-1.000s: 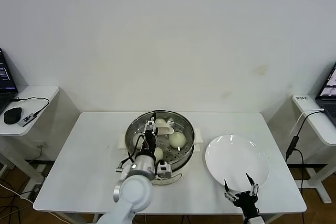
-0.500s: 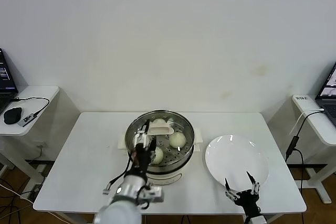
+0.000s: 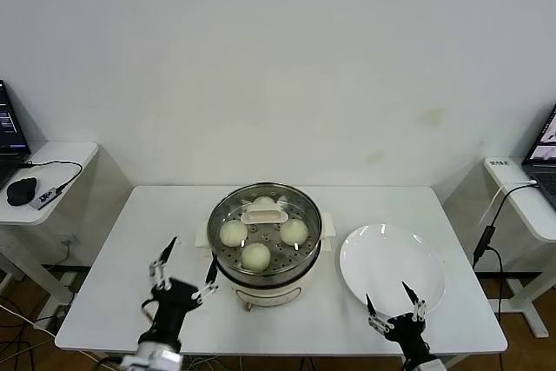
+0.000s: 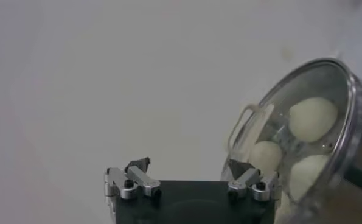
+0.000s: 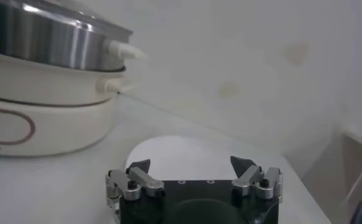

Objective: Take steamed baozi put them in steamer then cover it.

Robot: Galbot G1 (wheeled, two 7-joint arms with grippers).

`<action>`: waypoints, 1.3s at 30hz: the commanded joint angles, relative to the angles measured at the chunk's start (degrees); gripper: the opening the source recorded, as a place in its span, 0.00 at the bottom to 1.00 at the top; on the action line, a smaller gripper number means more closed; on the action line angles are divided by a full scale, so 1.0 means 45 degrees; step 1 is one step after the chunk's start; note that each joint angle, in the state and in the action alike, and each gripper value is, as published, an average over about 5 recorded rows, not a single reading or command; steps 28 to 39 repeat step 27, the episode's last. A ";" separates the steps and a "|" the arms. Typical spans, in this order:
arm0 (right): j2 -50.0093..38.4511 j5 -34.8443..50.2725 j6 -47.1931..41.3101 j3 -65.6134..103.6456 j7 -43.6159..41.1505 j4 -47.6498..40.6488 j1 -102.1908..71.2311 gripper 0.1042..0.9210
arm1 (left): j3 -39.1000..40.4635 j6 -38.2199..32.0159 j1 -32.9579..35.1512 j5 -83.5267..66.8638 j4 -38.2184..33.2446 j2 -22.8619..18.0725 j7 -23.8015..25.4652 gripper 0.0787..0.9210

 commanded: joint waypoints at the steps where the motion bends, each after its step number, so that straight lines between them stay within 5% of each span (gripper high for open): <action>1: -0.1938 0.2969 -0.0410 -0.0576 0.0284 0.0640 -0.1000 0.88 | -0.1544 -0.3442 0.2999 -0.9426 0.0704 -0.0067 -0.1177 0.88; 16: -0.1033 0.1405 -0.0344 -0.0641 0.0198 0.0330 -0.0501 0.88 | -0.1662 -0.3297 0.2327 -0.8238 0.1631 -0.0970 -0.0857 0.88; 39: -0.0721 0.1103 -0.0351 -0.0499 0.0101 0.0060 -0.0342 0.88 | -0.1536 -0.3316 0.2244 -0.7729 0.2033 -0.1016 -0.0661 0.88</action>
